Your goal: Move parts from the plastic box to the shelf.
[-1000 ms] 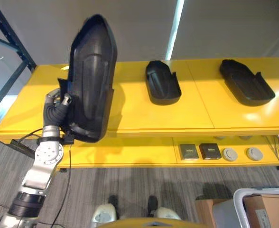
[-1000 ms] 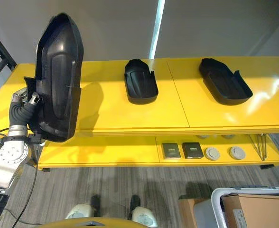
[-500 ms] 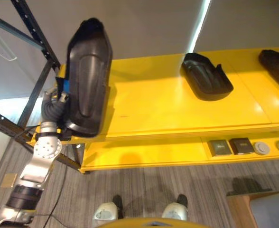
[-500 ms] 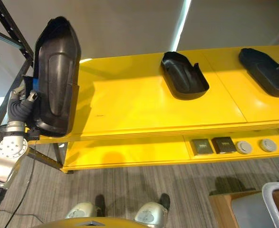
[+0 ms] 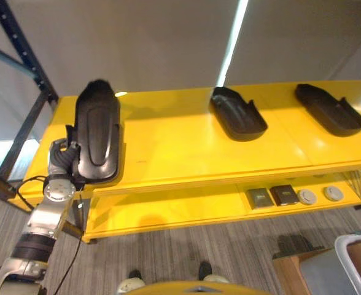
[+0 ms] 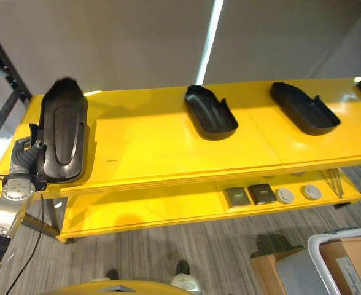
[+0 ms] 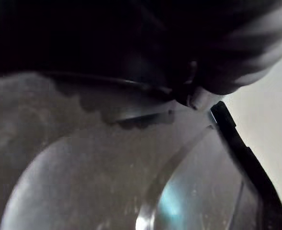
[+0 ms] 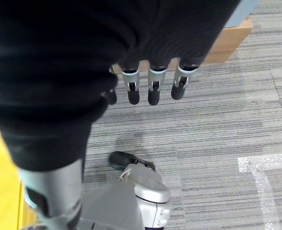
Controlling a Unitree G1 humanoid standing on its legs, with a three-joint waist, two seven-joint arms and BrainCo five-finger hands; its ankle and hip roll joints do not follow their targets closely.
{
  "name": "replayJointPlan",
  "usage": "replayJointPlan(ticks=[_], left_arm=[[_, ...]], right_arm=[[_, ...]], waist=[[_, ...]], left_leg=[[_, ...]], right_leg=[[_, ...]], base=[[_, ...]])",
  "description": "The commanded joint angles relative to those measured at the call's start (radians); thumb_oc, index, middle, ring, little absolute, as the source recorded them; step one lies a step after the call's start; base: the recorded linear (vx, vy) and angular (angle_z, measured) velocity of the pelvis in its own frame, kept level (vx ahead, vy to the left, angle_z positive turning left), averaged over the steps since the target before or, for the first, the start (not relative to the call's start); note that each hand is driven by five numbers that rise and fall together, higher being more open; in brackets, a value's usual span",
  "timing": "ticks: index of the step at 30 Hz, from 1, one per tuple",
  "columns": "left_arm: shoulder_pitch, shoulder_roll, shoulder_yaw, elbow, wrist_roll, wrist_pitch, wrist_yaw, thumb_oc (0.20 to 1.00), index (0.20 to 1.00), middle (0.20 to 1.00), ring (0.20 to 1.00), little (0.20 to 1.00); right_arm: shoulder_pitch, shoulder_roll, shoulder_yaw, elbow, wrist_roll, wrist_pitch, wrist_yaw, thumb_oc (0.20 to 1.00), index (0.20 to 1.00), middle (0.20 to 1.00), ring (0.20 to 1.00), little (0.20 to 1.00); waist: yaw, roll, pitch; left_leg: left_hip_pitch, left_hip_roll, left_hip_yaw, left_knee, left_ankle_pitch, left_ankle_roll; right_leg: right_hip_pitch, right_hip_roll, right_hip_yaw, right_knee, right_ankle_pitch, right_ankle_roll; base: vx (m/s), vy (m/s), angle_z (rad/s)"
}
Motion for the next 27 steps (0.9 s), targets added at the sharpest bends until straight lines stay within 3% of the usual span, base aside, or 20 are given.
replayJointPlan(ticks=[1, 3, 5, 6, 9, 19, 27], left_arm=[[-0.195, 0.039, 0.007, 0.086, -0.033, -0.02, 0.007, 0.2, 0.2, 0.2, 0.2, 0.2], [-0.281, 0.041, -0.02, 0.23, -0.058, -0.01, 0.005, 0.2, 0.2, 0.2, 0.2, 0.2], [-0.283, 0.041, -0.021, 0.231, -0.058, -0.01, 0.005, 0.2, 0.2, 0.2, 0.2, 0.2], [-0.361, 0.046, -0.04, 0.36, -0.079, 0.002, 0.014, 0.2, 0.2, 0.2, 0.2, 0.2], [-0.412, 0.052, -0.047, 0.443, -0.06, 0.014, 0.007, 0.2, 0.2, 0.2, 0.2, 0.2], [-0.518, 0.073, -0.082, 0.605, -0.054, 0.085, 0.043, 0.2, 0.2, 0.2, 0.2, 0.2], [-0.523, 0.069, -0.075, 0.67, -0.085, 0.107, 0.068, 0.2, 0.2, 0.2, 0.2, 0.2]], right_arm=[[0.005, -0.01, 0.036, -0.014, -0.009, 0.052, 0.014, 1.0, 1.0, 1.0, 1.0, 1.0], [0.011, -0.017, 0.061, -0.035, -0.021, 0.071, 0.023, 1.0, 1.0, 1.0, 1.0, 1.0], [0.011, -0.016, 0.061, -0.035, -0.022, 0.071, 0.023, 1.0, 1.0, 1.0, 1.0, 1.0], [0.011, -0.024, 0.073, -0.041, -0.016, 0.087, 0.018, 1.0, 1.0, 1.0, 1.0, 1.0], [0.01, -0.032, 0.077, -0.041, -0.035, 0.09, 0.023, 1.0, 1.0, 1.0, 1.0, 1.0], [0.006, -0.053, 0.093, -0.033, -0.039, 0.077, 0.031, 1.0, 1.0, 1.0, 1.0, 1.0], [-0.001, -0.048, 0.101, -0.026, -0.029, 0.073, 0.024, 1.0, 1.0, 1.0, 1.0, 1.0]], waist=[[-0.02, 0.01, 0.003], [-0.049, 0.014, -0.001], [-0.048, 0.014, 0.0], [-0.076, 0.019, -0.002], [-0.095, 0.022, -0.002], [-0.14, 0.026, 0.011], [-0.146, 0.025, 0.014]], left_leg=[[-0.063, 0.024, 0.002, 0.064, -0.054, 0.039], [-0.059, 0.028, 0.019, 0.062, -0.052, 0.035], [-0.059, 0.028, 0.02, 0.062, -0.052, 0.035], [-0.054, 0.029, 0.037, 0.065, -0.057, 0.033], [-0.058, 0.032, 0.05, 0.071, -0.06, 0.032], [-0.086, 0.032, 0.068, 0.092, -0.069, 0.032], [-0.082, 0.032, 0.072, 0.095, -0.071, 0.032]], right_leg=[[-0.035, -0.036, 0.064, 0.106, -0.117, 0.047], [-0.04, -0.031, 0.076, 0.107, -0.12, 0.047], [-0.04, -0.031, 0.076, 0.107, -0.12, 0.047], [-0.04, -0.028, 0.09, 0.101, -0.121, 0.047], [-0.047, -0.025, 0.104, 0.099, -0.121, 0.045], [-0.076, -0.018, 0.144, 0.096, -0.122, 0.038], [-0.07, -0.017, 0.151, 0.09, -0.124, 0.035]], base=[[0.02, -0.017, -0.14], [0.03, -0.011, -0.25], [0.03, -0.003, -0.18], [0.04, -0.003, -0.12], [0.03, -0.001, -0.18], [0.01, -0.004, -0.13], [0.0, 0.0, 0.0]])
